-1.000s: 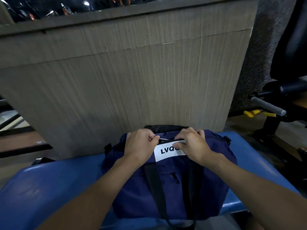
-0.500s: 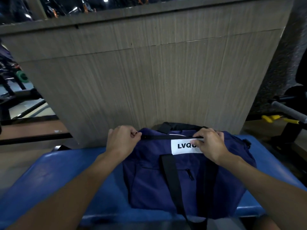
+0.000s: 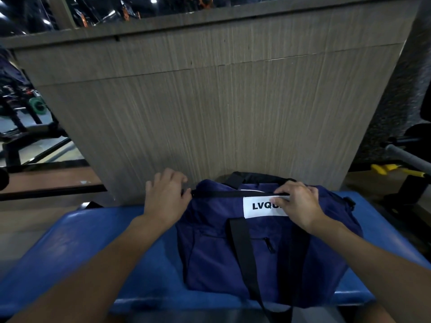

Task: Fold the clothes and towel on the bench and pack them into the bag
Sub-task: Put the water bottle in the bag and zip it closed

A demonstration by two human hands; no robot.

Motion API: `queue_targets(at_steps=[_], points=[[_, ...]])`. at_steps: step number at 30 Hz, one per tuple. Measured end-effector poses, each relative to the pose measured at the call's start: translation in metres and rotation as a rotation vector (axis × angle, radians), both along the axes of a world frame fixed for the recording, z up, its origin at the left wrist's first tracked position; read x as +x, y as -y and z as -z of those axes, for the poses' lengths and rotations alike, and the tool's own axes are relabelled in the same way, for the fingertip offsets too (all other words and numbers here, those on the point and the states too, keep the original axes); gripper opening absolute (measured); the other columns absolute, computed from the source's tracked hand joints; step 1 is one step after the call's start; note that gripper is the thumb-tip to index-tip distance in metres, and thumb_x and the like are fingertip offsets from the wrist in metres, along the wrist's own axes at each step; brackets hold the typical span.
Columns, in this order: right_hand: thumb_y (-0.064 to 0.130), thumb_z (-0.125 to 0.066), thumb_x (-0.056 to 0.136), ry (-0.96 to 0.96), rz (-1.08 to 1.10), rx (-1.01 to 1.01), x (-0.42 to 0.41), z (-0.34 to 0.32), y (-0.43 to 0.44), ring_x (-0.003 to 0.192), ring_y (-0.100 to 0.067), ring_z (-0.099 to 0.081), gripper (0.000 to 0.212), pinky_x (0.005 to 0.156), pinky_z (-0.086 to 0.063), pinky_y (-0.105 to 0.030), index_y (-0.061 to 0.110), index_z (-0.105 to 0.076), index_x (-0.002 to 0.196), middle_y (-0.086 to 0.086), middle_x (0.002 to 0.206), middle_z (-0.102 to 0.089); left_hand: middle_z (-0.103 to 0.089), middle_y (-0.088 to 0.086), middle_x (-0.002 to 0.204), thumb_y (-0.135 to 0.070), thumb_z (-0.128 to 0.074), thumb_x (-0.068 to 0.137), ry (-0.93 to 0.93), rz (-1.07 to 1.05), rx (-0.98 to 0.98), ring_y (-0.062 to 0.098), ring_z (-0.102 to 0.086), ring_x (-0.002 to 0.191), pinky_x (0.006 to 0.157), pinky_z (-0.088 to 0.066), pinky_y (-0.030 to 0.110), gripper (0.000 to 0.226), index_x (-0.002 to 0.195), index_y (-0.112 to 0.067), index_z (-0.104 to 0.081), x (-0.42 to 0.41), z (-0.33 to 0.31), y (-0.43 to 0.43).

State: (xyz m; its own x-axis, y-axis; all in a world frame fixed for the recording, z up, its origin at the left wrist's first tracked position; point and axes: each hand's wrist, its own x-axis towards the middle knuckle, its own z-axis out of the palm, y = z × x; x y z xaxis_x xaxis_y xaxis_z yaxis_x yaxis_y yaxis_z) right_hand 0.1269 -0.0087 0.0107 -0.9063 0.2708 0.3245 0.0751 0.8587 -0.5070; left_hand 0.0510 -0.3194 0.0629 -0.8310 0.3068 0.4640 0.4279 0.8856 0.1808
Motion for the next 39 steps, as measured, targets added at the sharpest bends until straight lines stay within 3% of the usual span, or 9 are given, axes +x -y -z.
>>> queue_targets(at_steps=[2,4,9,14,20,23,28,32,39], points=[[0.037,-0.068,0.089,0.004,-0.007,-0.018,0.002,0.000,-0.003,0.102,-0.004,-0.043,0.004,0.090,-0.015,-0.029,0.035,-0.065,0.090,0.019,0.098,-0.059,-0.056,-0.004,0.122,-0.042,-0.060,0.093,-0.015,0.148,-0.099,0.020,-0.049,0.115,0.094,-0.032,0.037,0.039,0.126,-0.022,-0.058,0.003,0.002,-0.014],[0.038,-0.069,0.089,0.012,-0.022,-0.028,0.005,0.001,-0.006,0.102,-0.004,-0.045,0.005,0.087,-0.014,-0.028,0.036,-0.065,0.090,0.019,0.099,-0.060,-0.057,-0.010,0.127,-0.047,-0.059,0.093,0.013,0.268,-0.154,0.014,-0.047,0.121,0.097,-0.024,0.030,0.044,0.132,-0.027,-0.056,0.004,0.007,-0.031],[0.029,-0.063,0.092,0.020,0.051,-0.031,0.022,0.002,-0.034,0.111,-0.011,-0.049,0.015,0.088,-0.016,-0.026,0.035,-0.065,0.105,0.016,0.103,-0.060,-0.063,-0.012,0.117,-0.039,-0.063,0.094,-0.001,0.318,-0.132,0.011,-0.052,0.114,0.090,-0.017,0.028,0.023,0.112,-0.027,-0.069,-0.002,0.021,-0.048],[0.032,-0.060,0.094,0.200,0.128,0.046,0.040,0.013,-0.071,0.123,-0.019,-0.044,0.032,0.097,-0.021,-0.035,0.031,-0.059,0.126,0.009,0.125,-0.056,-0.068,-0.009,0.095,-0.034,-0.069,0.090,-0.093,0.351,-0.189,0.016,-0.061,0.096,0.084,-0.017,0.029,0.012,0.095,-0.024,-0.074,-0.013,0.029,-0.047],[0.028,-0.063,0.094,0.169,0.160,0.035,0.039,0.013,-0.074,0.114,-0.019,-0.048,0.006,0.088,-0.021,-0.034,0.028,-0.063,0.100,0.010,0.106,-0.058,-0.067,-0.012,0.084,-0.034,-0.075,0.085,-0.122,0.356,-0.269,0.015,-0.061,0.086,0.084,-0.023,0.034,0.007,0.085,-0.027,-0.074,-0.016,0.037,-0.041],[0.025,-0.064,0.094,0.134,0.164,-0.024,0.038,0.005,-0.069,0.109,-0.020,-0.051,0.008,0.087,-0.020,-0.032,0.029,-0.058,0.091,0.009,0.095,-0.056,-0.066,-0.012,0.078,-0.030,-0.071,0.089,-0.153,0.324,-0.265,0.015,-0.061,0.080,0.086,-0.024,0.035,0.009,0.081,-0.026,-0.072,-0.020,0.033,-0.041],[0.024,-0.063,0.095,0.017,0.200,-0.094,0.030,-0.019,-0.061,0.111,-0.027,-0.054,0.008,0.103,-0.027,-0.038,0.017,-0.064,0.100,-0.004,0.104,-0.065,-0.065,-0.007,0.089,-0.029,-0.055,0.099,-0.128,0.258,-0.121,0.017,-0.058,0.088,0.089,-0.022,0.033,0.017,0.090,-0.021,-0.067,-0.029,0.011,-0.037],[0.018,-0.066,0.093,-0.121,0.212,-0.132,0.021,-0.048,-0.048,0.106,-0.035,-0.057,0.012,0.105,-0.034,-0.044,0.007,-0.066,0.099,-0.011,0.097,-0.066,-0.062,-0.008,0.092,-0.030,-0.048,0.103,-0.036,0.245,0.007,0.015,-0.056,0.089,0.089,-0.025,0.033,0.017,0.090,-0.025,-0.059,-0.040,-0.008,-0.031],[0.015,-0.065,0.093,-0.254,0.115,-0.173,-0.007,-0.082,-0.033,0.102,-0.033,-0.058,0.007,0.100,-0.041,-0.051,0.018,-0.060,0.089,0.000,0.088,-0.058,-0.056,-0.007,0.089,-0.026,-0.047,0.103,0.008,0.252,0.087,0.013,-0.050,0.090,0.089,-0.027,0.034,0.018,0.088,-0.024,-0.056,-0.063,-0.034,-0.006]])
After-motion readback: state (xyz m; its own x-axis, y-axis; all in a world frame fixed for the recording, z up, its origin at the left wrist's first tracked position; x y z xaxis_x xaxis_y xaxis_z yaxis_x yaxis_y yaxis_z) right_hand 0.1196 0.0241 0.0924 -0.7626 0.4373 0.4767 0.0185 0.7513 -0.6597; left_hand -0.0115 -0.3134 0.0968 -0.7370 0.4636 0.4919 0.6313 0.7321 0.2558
